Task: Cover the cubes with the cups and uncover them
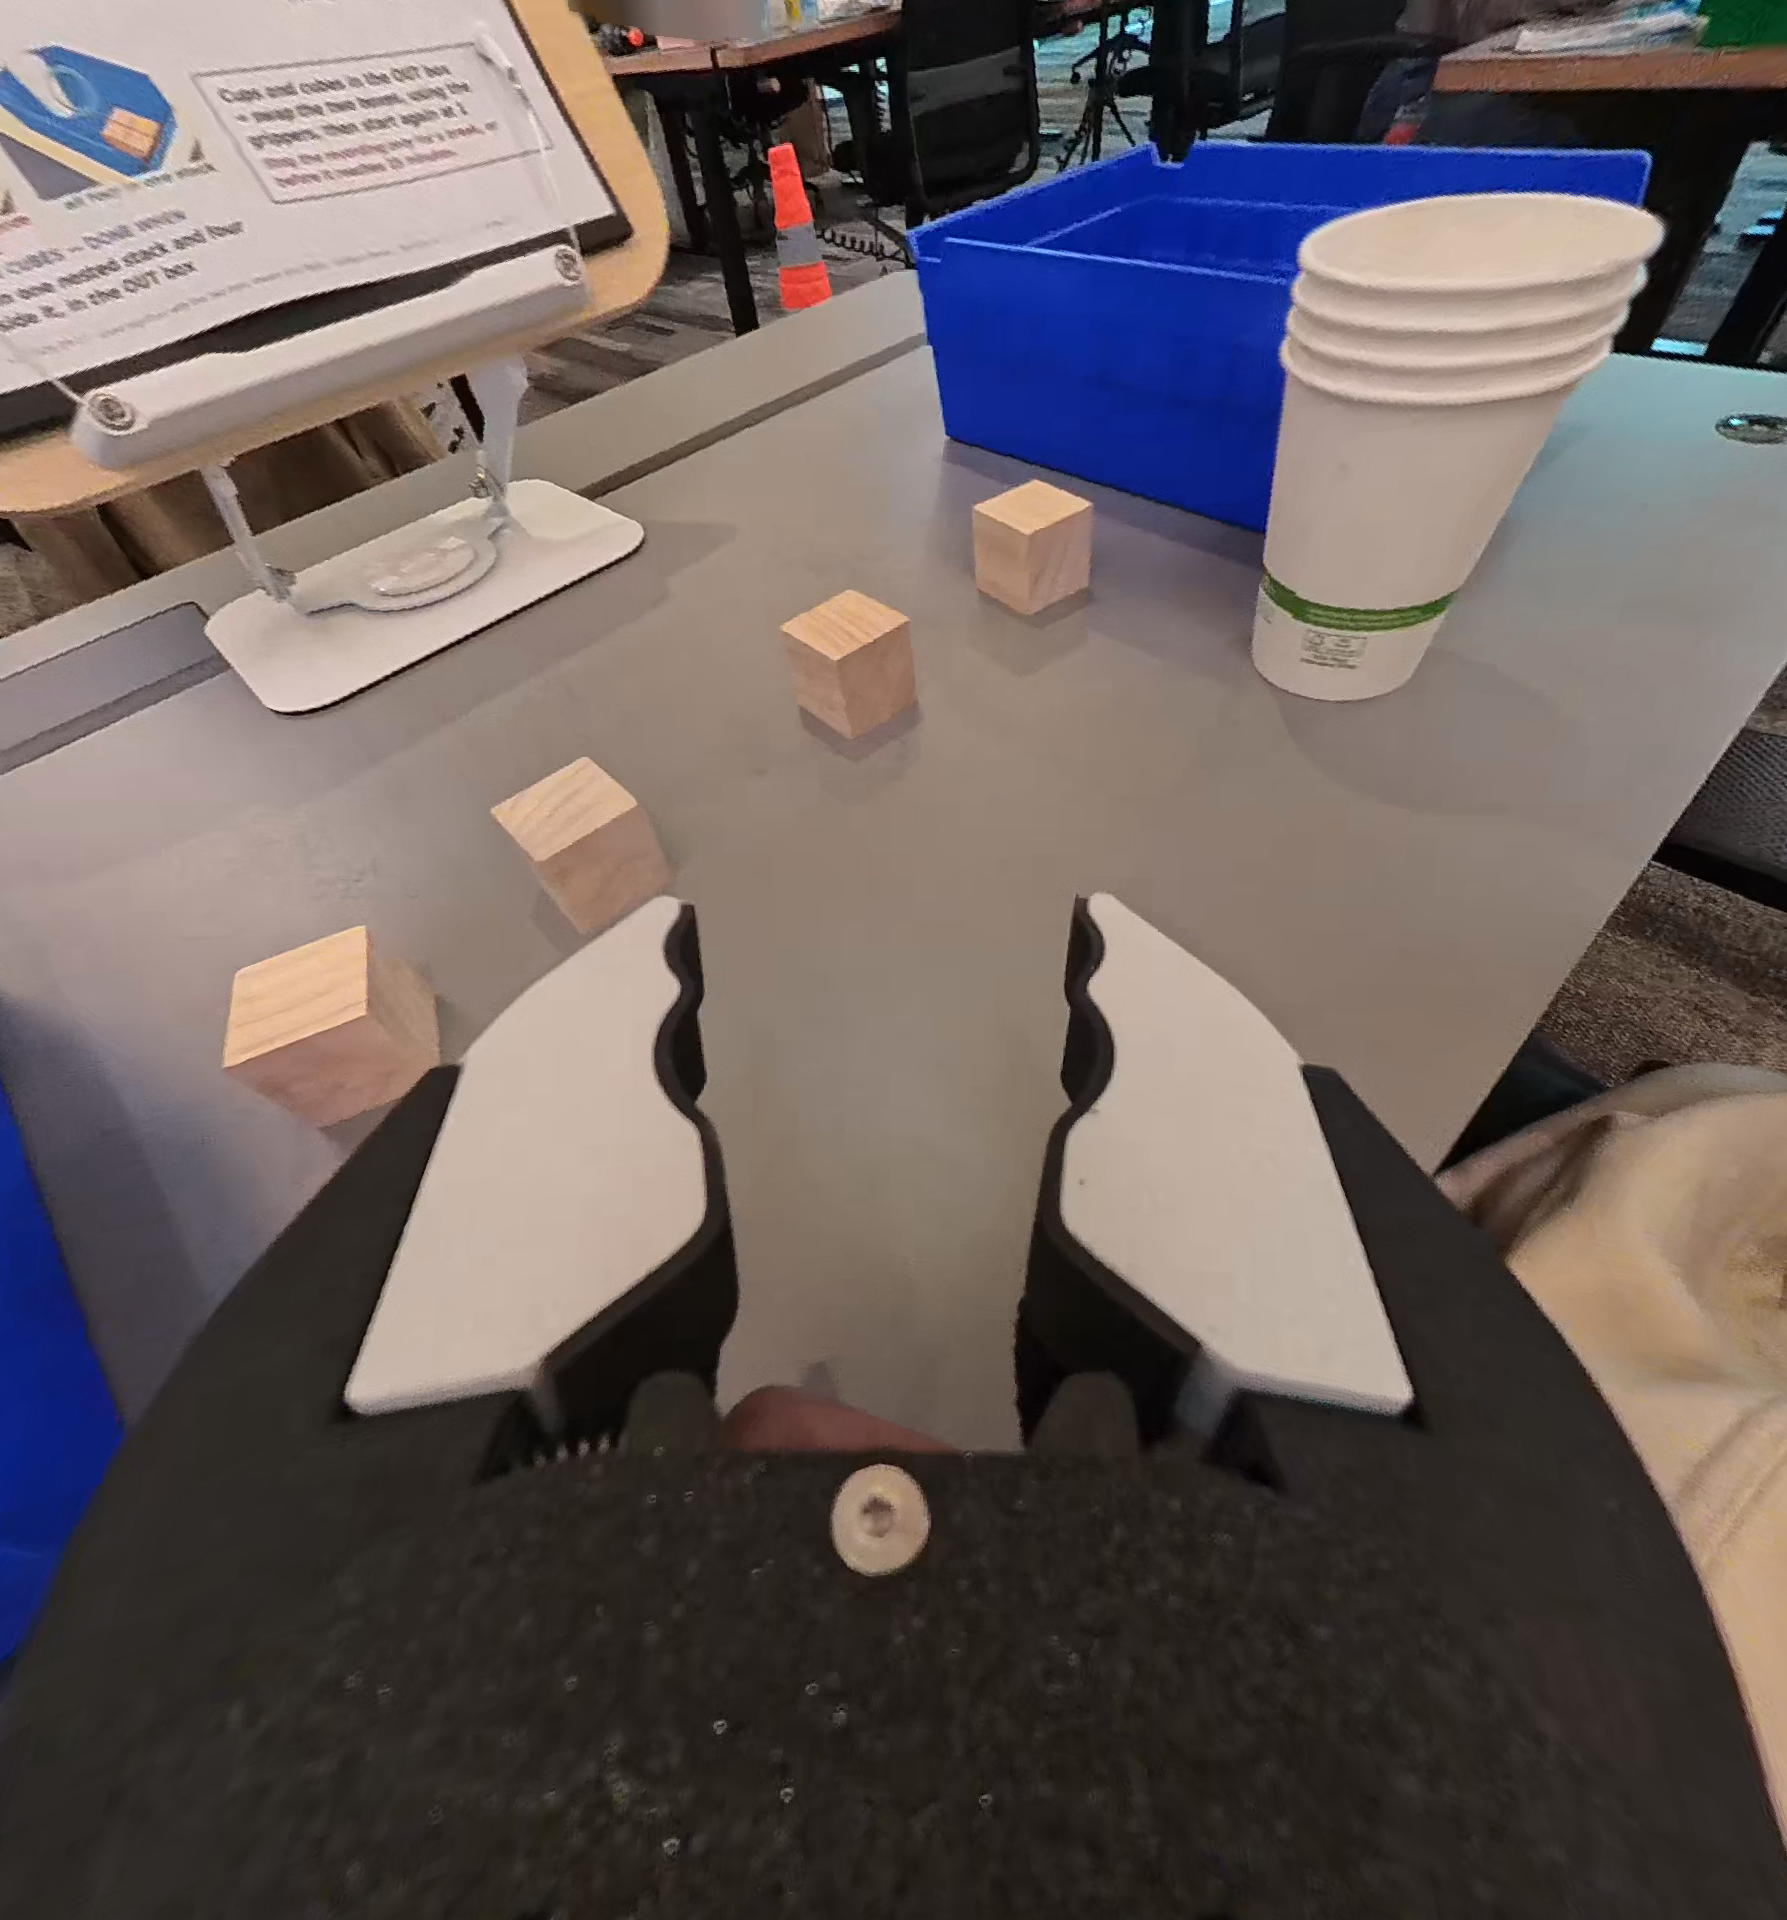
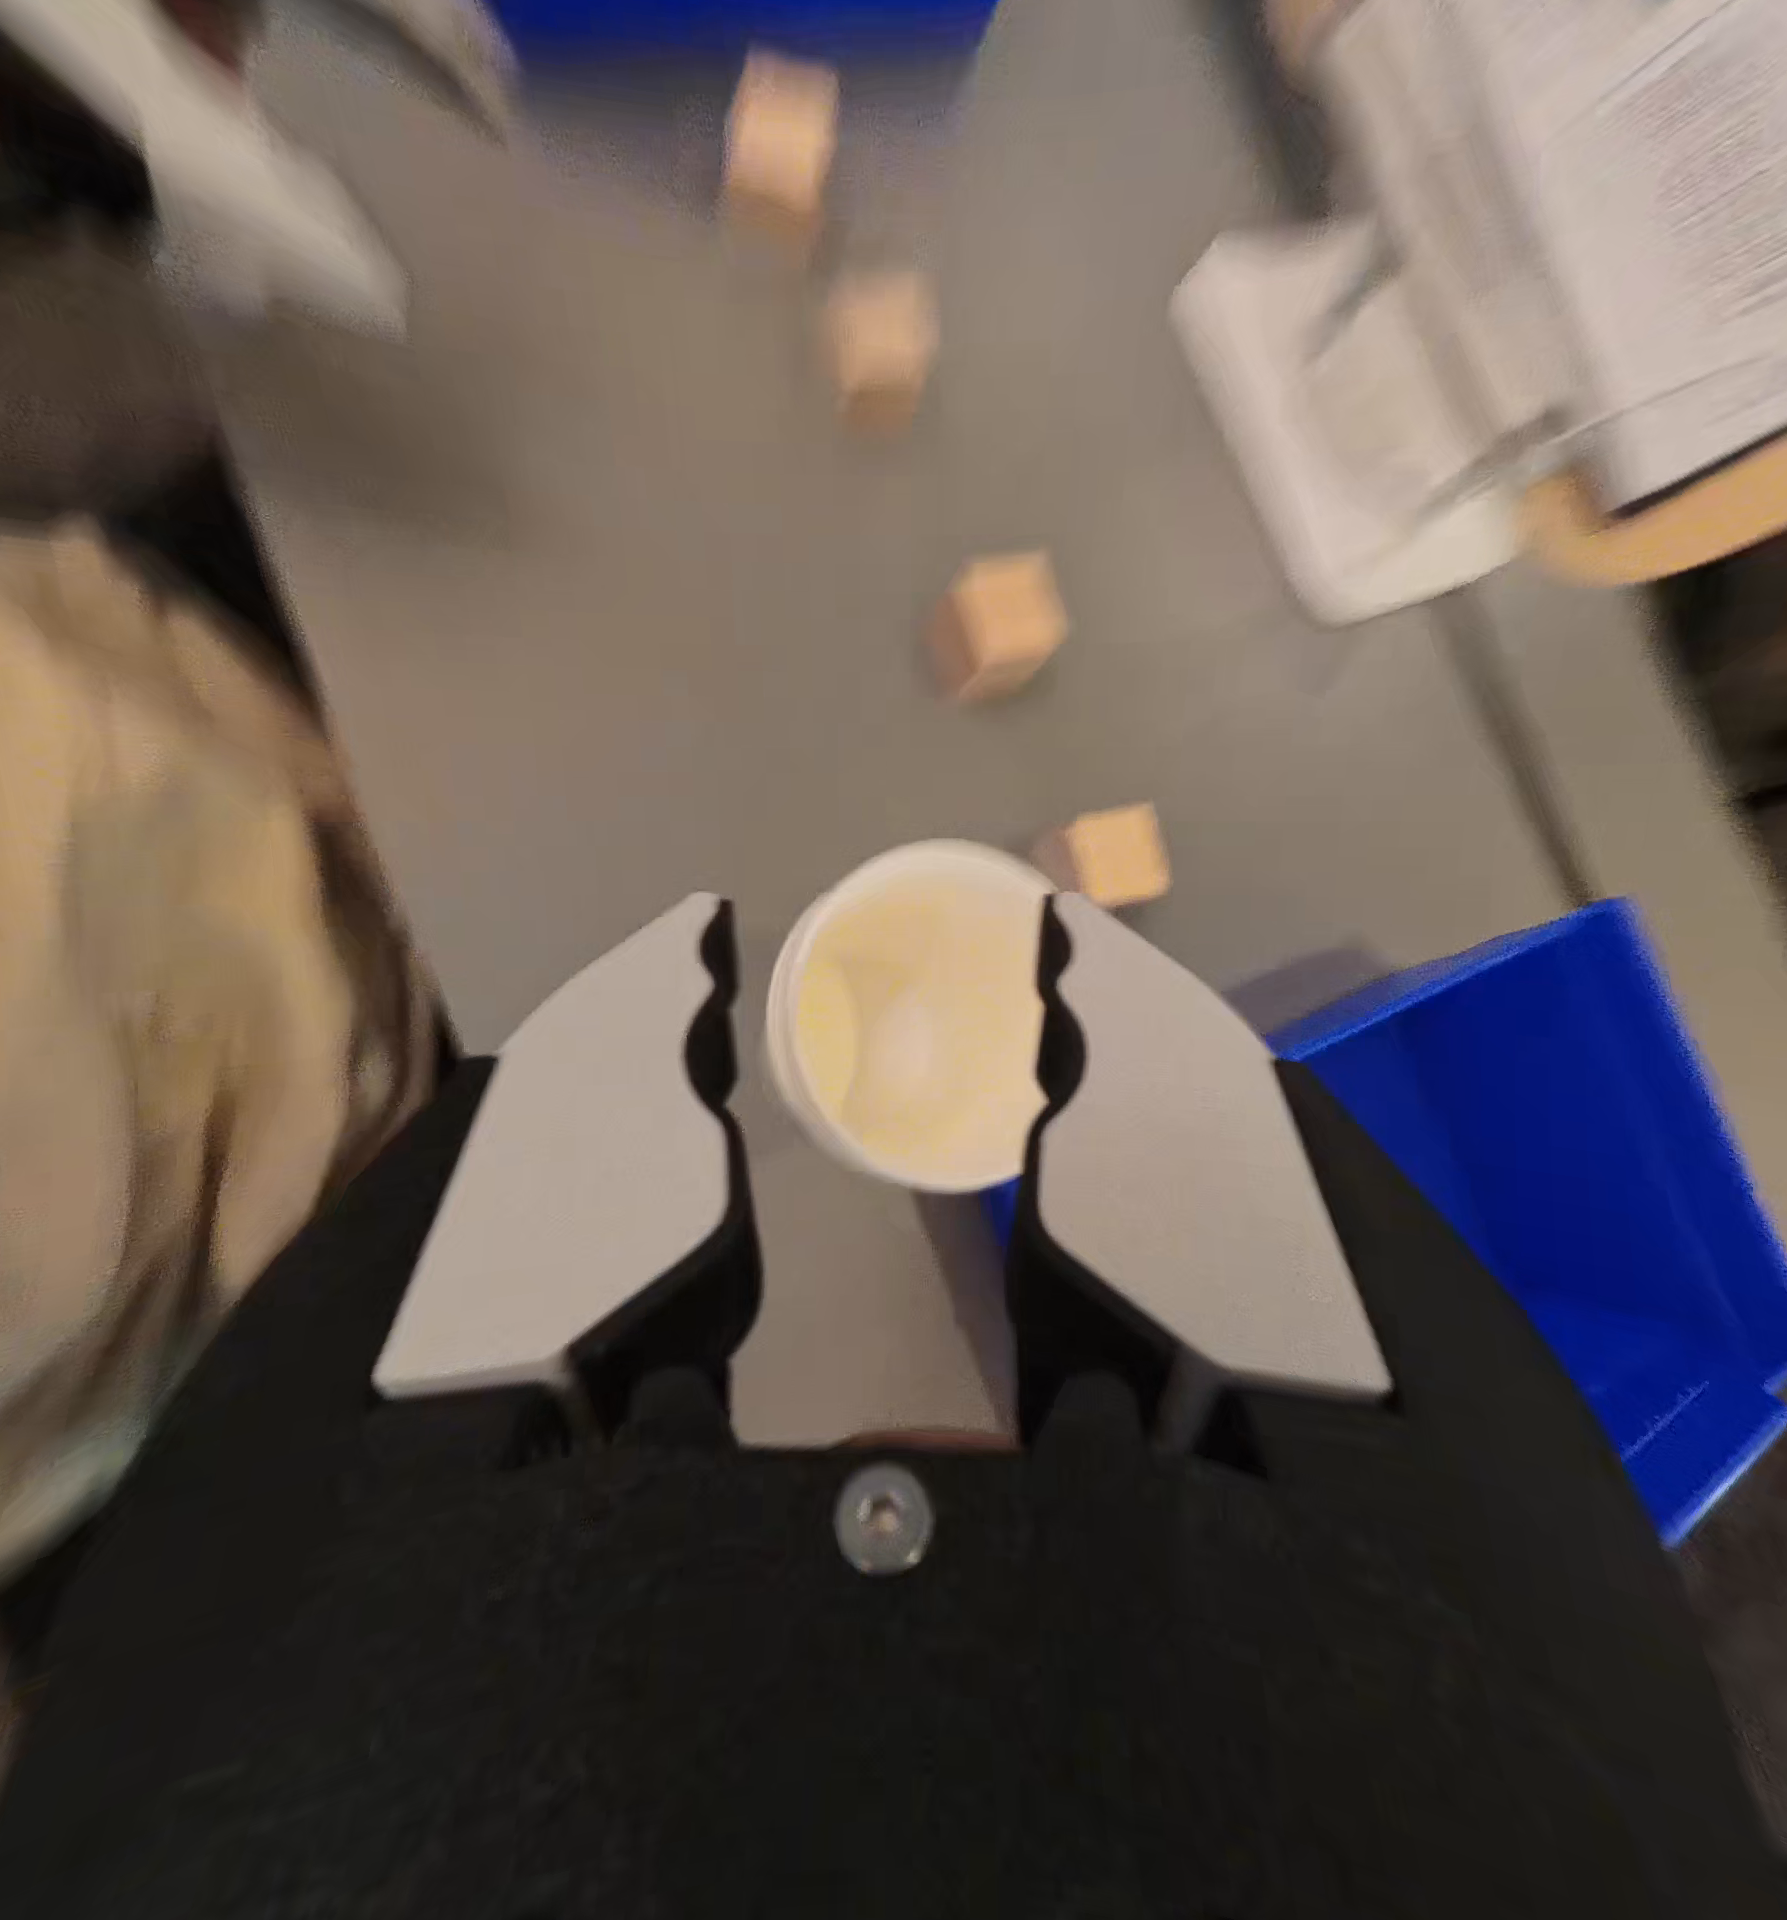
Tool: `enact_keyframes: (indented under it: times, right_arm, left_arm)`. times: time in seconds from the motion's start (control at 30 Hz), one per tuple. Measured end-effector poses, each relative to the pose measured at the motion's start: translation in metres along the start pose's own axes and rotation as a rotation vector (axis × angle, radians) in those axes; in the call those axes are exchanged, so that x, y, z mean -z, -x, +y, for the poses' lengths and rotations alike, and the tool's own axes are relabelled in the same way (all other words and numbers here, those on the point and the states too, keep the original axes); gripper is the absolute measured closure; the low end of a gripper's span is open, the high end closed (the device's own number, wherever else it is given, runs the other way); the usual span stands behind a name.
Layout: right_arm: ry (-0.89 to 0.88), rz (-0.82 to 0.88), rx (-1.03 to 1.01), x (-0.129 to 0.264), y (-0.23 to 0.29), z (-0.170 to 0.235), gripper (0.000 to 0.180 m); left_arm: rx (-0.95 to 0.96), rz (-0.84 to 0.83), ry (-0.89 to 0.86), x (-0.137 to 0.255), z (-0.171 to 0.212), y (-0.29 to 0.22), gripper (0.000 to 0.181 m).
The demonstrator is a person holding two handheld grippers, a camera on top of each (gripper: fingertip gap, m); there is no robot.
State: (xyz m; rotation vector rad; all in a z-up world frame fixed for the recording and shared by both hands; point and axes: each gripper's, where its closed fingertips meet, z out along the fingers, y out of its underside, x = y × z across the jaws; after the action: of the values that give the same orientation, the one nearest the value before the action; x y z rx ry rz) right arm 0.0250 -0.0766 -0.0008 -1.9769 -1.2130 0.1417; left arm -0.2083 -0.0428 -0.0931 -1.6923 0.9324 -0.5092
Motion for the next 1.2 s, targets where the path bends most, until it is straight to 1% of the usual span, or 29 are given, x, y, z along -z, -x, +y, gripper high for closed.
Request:
enact_keyframes:
  times: [0.03,0.07,0.1,0.17,0.2,0.23,0.3,0.4,0.5,0.63,0.77,0.9,1.0,1.07,1.13,1.2]
  right_arm:
    - [-0.159,0.105,-0.067,0.010,-0.005,-0.009,0.108]
    - [-0.284,0.204,-0.141,0.020,-0.008,-0.010,0.101]
    - [-0.343,0.298,-0.208,0.025,-0.010,0.001,0.104]
    - [-0.339,0.480,-0.316,0.024,-0.011,0.040,0.096]
    - [-0.316,0.532,-0.369,0.020,-0.006,0.062,0.096]
    - [-0.295,0.547,-0.416,0.012,0.002,0.080,0.090]
    - [-0.254,0.520,-0.537,-0.010,0.017,0.109,0.091]
    - [-0.155,0.404,-0.650,-0.053,0.033,0.130,0.088]
    - [-0.159,0.363,-0.712,-0.071,0.030,0.125,0.088]
    - [-0.159,0.340,-0.744,-0.090,0.013,0.116,0.088]
    - [-0.170,0.269,-0.803,-0.116,0.002,0.109,0.085]
    - [-0.180,0.316,-0.757,-0.126,-0.012,0.102,0.089]
    - [-0.258,0.313,-0.733,-0.121,-0.010,0.089,0.089]
    - [-0.297,0.328,-0.709,-0.106,-0.006,0.082,0.089]
    - [-0.357,0.358,-0.690,-0.074,-0.005,0.070,0.089]
    - [-0.409,0.450,-0.662,-0.027,-0.017,0.064,0.089]
  left_arm:
    - [0.005,-0.005,0.000,0.000,0.001,0.002,0.114]
    - [0.010,-0.009,0.002,0.000,0.002,0.004,0.114]
    - [0.018,-0.014,0.005,-0.001,0.003,0.006,0.114]
    - [0.033,-0.007,0.009,-0.003,0.005,0.006,0.114]
    - [0.039,0.001,0.012,-0.004,0.006,0.004,0.114]
    - [0.043,0.006,0.015,-0.005,0.006,0.003,0.114]
    - [0.041,0.013,0.023,-0.008,0.007,-0.001,0.114]
    - [0.025,0.007,0.038,-0.012,0.009,-0.004,0.114]
    - [0.011,0.010,0.058,-0.014,0.013,-0.008,0.113]
    - [0.007,0.027,0.060,-0.016,0.014,-0.011,0.113]
    - [0.014,0.052,0.059,-0.014,0.015,-0.015,0.113]
    - [-0.013,0.047,0.040,-0.010,0.009,-0.018,0.113]
    - [-0.033,0.037,0.052,-0.011,0.012,-0.018,0.113]
    - [-0.035,0.036,0.059,-0.012,0.014,-0.018,0.113]
    - [-0.027,0.042,0.061,-0.013,0.014,-0.018,0.113]
    - [-0.016,0.050,0.057,-0.013,0.014,-0.018,0.113]
